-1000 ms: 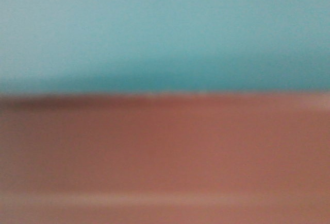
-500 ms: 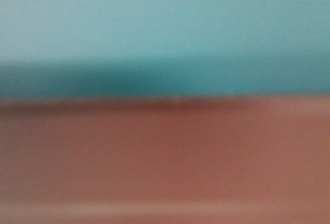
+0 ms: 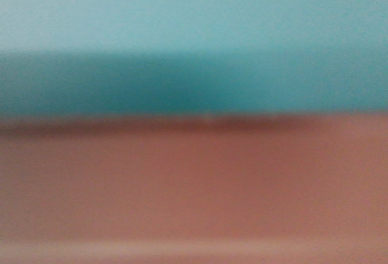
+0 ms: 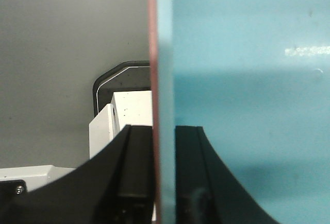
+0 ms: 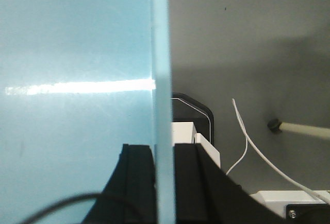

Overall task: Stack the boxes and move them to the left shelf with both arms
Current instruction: 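Keep gripping the bin rims with both grippers as the base drives to the shelf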

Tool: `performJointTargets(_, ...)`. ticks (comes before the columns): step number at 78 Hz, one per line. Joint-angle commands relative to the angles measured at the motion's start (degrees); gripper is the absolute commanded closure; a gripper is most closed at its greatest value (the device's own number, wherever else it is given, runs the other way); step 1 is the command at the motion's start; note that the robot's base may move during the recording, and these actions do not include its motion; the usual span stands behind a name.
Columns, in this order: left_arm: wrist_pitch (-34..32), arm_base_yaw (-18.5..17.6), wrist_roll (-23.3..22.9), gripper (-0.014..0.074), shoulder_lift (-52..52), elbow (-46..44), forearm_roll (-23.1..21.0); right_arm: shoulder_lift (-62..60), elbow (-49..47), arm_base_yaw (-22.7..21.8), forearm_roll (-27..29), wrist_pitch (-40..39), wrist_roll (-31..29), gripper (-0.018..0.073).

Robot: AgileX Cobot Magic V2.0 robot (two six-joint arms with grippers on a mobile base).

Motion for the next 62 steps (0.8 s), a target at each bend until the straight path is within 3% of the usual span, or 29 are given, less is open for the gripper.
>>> performJointTargets(1, 2.3, -0.4, 0.3, 0.0599, -1.9, -2.01, -2.03, -1.61, -1.7, -0.02, -2.7, 1.56, -0.11, 0.0506)
performJointTargets(62, 2.4, -0.4, 0.3, 0.0599, -1.9, -2.01, -2.04, -1.61, -1.7, -0.02, -2.7, 1.43, -0.11, 0.0506)
